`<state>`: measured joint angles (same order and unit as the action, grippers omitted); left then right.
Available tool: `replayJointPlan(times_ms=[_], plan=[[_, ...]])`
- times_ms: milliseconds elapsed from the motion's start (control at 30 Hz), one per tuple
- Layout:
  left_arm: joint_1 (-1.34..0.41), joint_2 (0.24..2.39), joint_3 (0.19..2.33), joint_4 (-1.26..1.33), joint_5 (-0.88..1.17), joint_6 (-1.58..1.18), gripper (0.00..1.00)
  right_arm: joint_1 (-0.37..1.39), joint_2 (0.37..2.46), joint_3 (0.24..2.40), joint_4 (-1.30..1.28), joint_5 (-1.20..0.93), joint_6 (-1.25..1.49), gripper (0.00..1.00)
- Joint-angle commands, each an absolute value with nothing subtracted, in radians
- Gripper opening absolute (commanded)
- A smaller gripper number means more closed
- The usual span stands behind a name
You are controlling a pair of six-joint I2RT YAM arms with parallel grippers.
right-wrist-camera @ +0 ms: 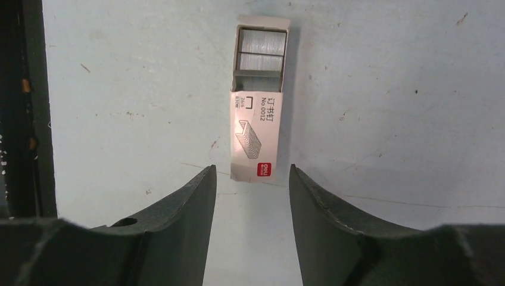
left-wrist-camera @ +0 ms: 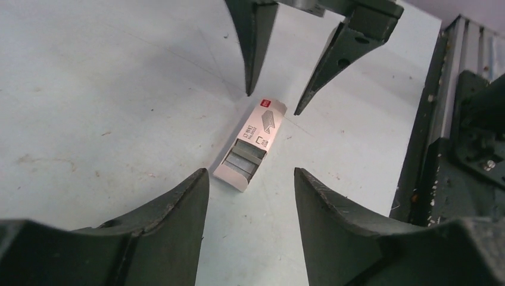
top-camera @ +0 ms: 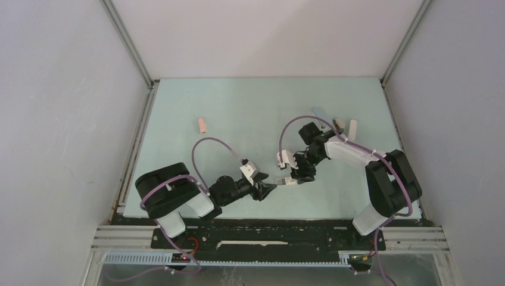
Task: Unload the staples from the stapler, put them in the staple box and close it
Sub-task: Close the staple box at the center of the board.
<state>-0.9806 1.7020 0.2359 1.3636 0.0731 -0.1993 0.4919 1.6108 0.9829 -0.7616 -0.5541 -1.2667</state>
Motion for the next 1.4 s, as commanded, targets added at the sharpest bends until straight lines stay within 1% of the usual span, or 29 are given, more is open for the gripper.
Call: replayJointPlan(times_ms=[0,67,167,267,300,367,467,567,700,867,1067,1367], plan=[[-0.968,1.623,0.174,1.406,-0.044,-0.335,0.59,0.463,1.552,0.984,-0.8,-0.568,-1.296,0.55],[-0.955,1.613,0.156,1.398,-0.065,-0.408,0.54,0.446,1.53,0.975,-0.797,-0.562,-1.291,0.47],[-0.94,1.631,0.153,1.368,-0.044,-0.482,0.38,0.428,1.519,0.956,-0.781,-0.536,-1.285,0.35],[-0.935,1.675,0.187,1.326,-0.01,-0.52,0.27,0.43,1.55,0.95,-0.78,-0.513,-1.279,0.24],[-0.935,1.69,0.202,1.315,0.004,-0.53,0.25,0.432,1.56,0.95,-0.779,-0.503,-1.277,0.22],[-0.935,1.712,0.23,1.292,0.028,-0.551,0.24,0.435,1.576,0.95,-0.769,-0.489,-1.267,0.19],[-0.934,1.73,0.269,1.225,0.033,-0.581,0.23,0.442,1.59,0.95,-0.768,-0.487,-1.262,0.17],[-0.934,1.746,0.305,1.168,0.041,-0.621,0.18,0.451,1.604,0.951,-0.765,-0.479,-1.259,0.16],[-0.934,1.778,0.337,1.133,0.038,-0.664,0.17,0.467,1.615,0.95,-0.764,-0.477,-1.257,0.16],[-0.93,1.819,0.376,1.094,0.045,-0.696,0.18,0.48,1.632,0.95,-0.756,-0.465,-1.247,0.15],[-0.928,1.826,0.387,1.089,0.045,-0.718,0.22,0.482,1.639,0.95,-0.751,-0.457,-1.239,0.15],[-0.921,1.823,0.376,1.11,0.045,-0.752,0.25,0.486,1.645,0.95,-0.75,-0.454,-1.236,0.15]])
